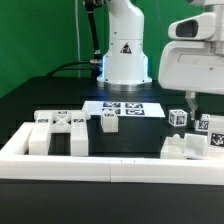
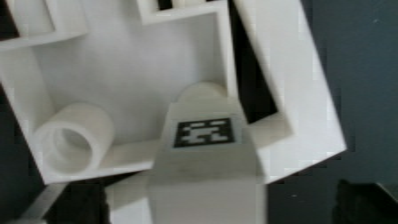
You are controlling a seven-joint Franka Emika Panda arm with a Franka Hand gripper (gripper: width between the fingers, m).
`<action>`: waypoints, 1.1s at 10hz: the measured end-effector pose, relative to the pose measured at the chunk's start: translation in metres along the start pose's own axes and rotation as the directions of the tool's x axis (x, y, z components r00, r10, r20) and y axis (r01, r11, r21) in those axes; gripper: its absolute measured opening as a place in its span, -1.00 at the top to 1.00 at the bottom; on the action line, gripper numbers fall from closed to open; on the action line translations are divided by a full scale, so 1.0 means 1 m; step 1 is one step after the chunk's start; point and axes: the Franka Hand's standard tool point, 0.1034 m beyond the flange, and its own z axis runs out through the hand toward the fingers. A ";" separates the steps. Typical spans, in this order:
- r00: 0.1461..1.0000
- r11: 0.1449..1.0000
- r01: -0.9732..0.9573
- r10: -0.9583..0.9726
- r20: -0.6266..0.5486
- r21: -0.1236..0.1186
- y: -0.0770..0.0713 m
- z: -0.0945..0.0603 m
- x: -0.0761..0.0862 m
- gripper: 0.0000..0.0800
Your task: Assemble chair
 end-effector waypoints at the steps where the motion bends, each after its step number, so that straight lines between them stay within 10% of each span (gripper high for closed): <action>1: 0.998 0.998 0.064 -0.064 -0.004 0.001 0.000 -0.007 -0.001 -0.62; 9: 0.980 0.980 0.197 -0.197 -0.006 0.005 0.022 -0.022 0.006 -0.62; 11: 0.963 0.963 0.268 -0.268 0.000 -0.028 0.021 -0.016 -0.006 -0.62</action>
Offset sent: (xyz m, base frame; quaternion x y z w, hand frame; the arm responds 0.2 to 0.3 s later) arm -0.0169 -0.0266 0.0182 0.0078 -0.0260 -0.0782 0.9966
